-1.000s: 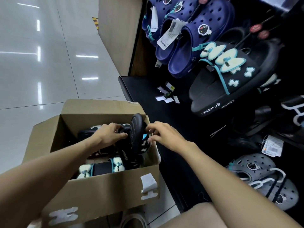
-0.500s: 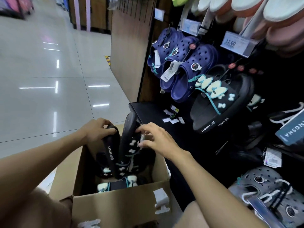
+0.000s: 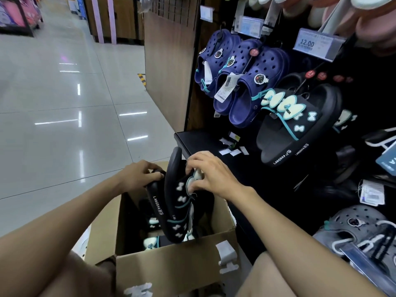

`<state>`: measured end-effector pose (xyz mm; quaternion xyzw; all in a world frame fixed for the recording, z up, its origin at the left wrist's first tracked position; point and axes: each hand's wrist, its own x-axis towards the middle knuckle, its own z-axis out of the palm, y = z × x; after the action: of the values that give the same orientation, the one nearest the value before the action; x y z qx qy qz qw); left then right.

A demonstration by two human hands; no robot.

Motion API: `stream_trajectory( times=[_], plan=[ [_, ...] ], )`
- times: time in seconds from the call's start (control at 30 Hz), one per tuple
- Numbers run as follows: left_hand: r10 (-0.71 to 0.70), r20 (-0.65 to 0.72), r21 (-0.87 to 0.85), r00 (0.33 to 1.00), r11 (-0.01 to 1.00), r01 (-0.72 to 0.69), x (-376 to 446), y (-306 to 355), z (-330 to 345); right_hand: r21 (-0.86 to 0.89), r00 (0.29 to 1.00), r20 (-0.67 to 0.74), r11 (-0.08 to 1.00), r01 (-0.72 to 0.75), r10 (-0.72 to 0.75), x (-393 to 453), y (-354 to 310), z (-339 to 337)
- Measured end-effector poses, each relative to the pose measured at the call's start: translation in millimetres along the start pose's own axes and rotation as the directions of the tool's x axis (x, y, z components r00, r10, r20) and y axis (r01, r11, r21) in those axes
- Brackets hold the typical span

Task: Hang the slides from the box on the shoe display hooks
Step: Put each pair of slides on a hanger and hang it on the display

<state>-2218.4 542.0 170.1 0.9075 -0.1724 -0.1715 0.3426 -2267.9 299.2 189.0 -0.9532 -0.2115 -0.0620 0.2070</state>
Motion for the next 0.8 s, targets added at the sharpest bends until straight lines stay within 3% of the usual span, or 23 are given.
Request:
stream_trajectory(
  times=[0.27, 0.43, 0.67, 0.8],
  plan=[
    [-0.01, 0.029, -0.032, 1.0, 0.999, 0.011, 0.8, 2.5, -1.4, 0.125, 1.0, 0.011, 0.992, -0.03, 0.029, -5.4, -8.1, -4.6],
    [-0.011, 0.006, -0.075, 1.0, 0.997, 0.012, 0.3, 4.9, -1.7, 0.16, 0.985, -0.052, 0.975, -0.155, 0.165, -5.9, -0.3, -8.2],
    [0.026, -0.05, 0.098, 0.998, 0.995, -0.021, 11.3, 9.4, 10.2, 0.215, 0.95, -0.086, 0.937, -0.275, 0.299, -11.0, 26.5, -10.4],
    [0.042, -0.077, 0.093, 0.996, 0.995, -0.035, 19.0, 10.5, 19.1, 0.251, 0.941, -0.144, 0.931, -0.264, 0.305, -10.8, 26.9, -14.5]
  ],
)
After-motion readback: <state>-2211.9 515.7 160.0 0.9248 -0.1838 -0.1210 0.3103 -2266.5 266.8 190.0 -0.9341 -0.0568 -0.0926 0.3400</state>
